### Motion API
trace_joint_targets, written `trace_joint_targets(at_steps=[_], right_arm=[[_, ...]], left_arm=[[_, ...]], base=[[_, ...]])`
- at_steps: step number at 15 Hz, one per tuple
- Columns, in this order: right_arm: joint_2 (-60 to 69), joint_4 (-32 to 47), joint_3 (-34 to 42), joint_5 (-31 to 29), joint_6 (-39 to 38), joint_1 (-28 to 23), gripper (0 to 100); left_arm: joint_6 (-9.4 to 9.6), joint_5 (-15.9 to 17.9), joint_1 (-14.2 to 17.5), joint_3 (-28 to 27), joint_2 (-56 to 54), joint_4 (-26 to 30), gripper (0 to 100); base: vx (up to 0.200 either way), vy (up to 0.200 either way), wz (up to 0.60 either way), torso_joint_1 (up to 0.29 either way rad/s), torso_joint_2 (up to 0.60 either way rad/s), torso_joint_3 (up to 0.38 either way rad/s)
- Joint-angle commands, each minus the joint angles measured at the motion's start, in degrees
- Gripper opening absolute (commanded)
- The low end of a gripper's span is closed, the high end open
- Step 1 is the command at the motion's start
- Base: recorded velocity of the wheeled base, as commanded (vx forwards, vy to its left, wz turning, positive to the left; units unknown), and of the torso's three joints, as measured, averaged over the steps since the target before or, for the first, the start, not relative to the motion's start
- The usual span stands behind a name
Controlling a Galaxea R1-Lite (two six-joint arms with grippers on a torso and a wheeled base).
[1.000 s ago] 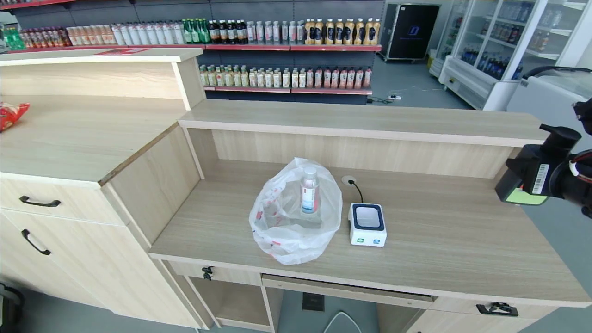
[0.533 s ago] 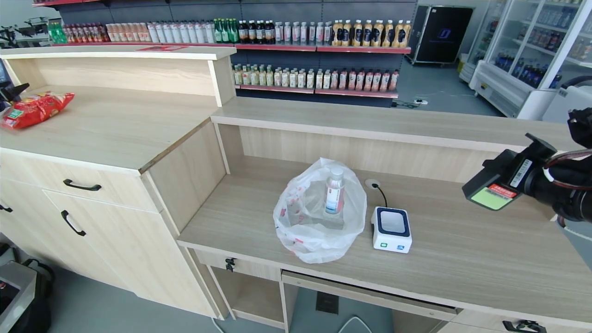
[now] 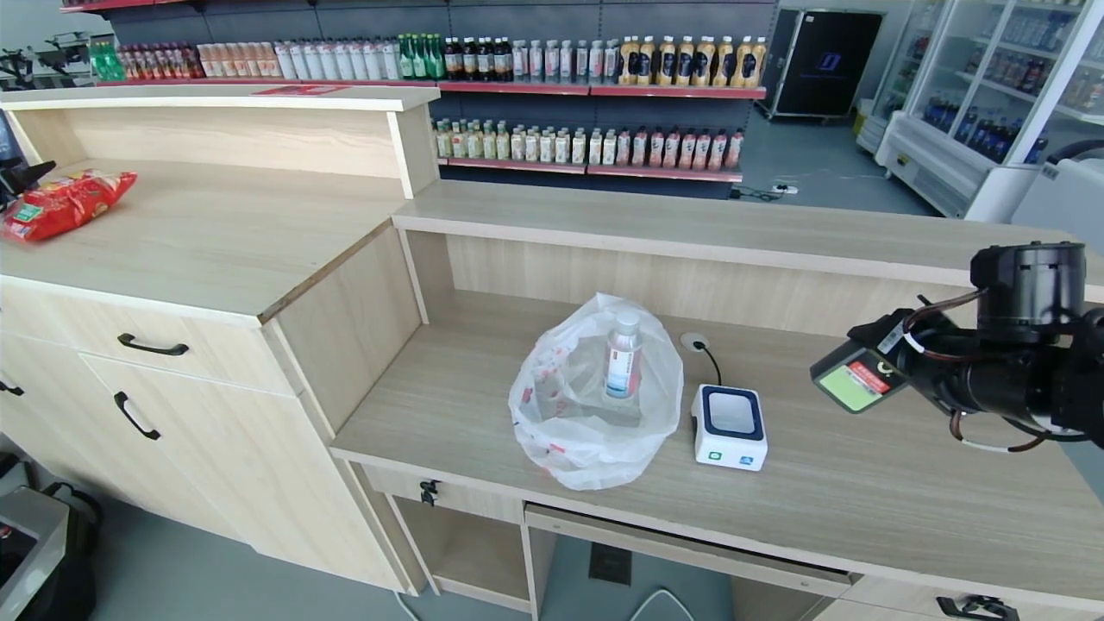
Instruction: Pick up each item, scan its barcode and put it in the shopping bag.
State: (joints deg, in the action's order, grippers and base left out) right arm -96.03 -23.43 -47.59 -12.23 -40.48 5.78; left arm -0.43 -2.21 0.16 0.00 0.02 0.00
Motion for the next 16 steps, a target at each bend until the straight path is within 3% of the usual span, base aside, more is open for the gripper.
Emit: trace_joint_targets(at_steps=[1, 9, 16], right_arm=[[-7.0, -2.3, -2.4, 1.9, -1.1, 0.2, 0], [-14.8, -5.5, -5.4, 5.4, -2.8, 3.5, 0], [-18.5, -5.6, -5.8, 5.5, -5.0, 3.3, 0]], left_arm=[[-0.01, 0.0, 0.0, 0.0, 0.0, 0.0, 100], [-0.01, 0.0, 0.0, 0.0, 0.0, 0.0, 100], [-0.01, 0.0, 0.0, 0.0, 0.0, 0.0, 100]], base=[[0.0, 0.0, 0.0, 0.0, 0.0, 0.0], [0.0, 0.0, 0.0, 0.0, 0.0, 0.0], [0.0, 0.0, 0.0, 0.0, 0.0, 0.0]])
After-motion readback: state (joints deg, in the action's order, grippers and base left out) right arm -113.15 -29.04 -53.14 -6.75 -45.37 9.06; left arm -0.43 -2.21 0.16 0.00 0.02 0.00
